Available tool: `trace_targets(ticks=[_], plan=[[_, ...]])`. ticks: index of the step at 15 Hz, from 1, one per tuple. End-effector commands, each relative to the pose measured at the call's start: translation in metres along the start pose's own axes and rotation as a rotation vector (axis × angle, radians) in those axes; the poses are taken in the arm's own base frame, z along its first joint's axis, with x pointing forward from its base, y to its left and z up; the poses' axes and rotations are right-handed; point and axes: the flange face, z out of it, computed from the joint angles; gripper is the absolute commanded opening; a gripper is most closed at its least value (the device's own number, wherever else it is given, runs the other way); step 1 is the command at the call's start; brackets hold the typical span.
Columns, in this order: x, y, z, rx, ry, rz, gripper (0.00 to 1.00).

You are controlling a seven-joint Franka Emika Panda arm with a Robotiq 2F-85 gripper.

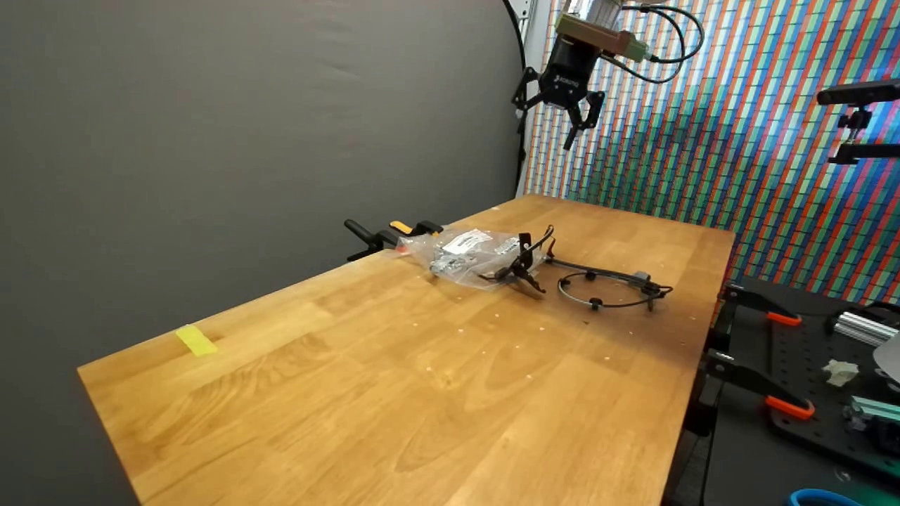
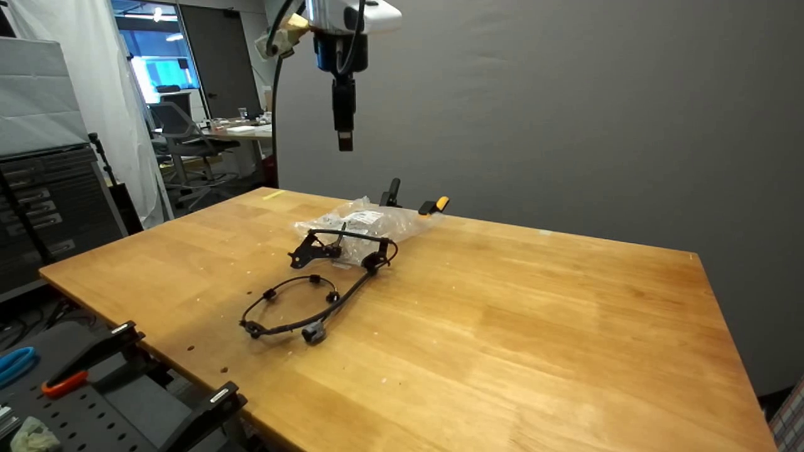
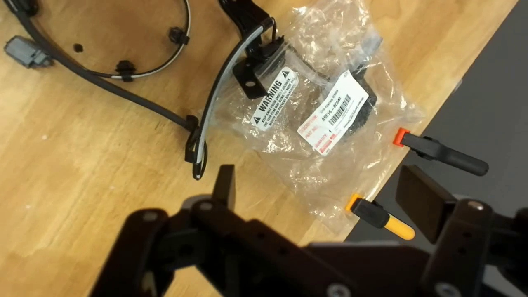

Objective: Remove the cable from the plastic

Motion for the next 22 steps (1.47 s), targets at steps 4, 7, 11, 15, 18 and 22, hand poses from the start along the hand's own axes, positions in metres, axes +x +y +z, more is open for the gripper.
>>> trace_targets(ticks=[4, 7, 11, 15, 18, 22], plan=[[0.000, -0.006, 0.067, -0.005, -0.059, 0.132, 1.00], [-0.019, -0.012, 0.089, -0.038, -0.104, 0.155, 1.00], [-0.040, -0.016, 0.114, -0.082, -0.126, 0.171, 1.00], [-0.049, -0.009, 0.135, -0.124, -0.145, 0.204, 1.00], [-0.052, -0.002, 0.151, -0.153, -0.159, 0.228, 1.00], [-0.057, 0.002, 0.166, -0.182, -0.172, 0.244, 1.00]])
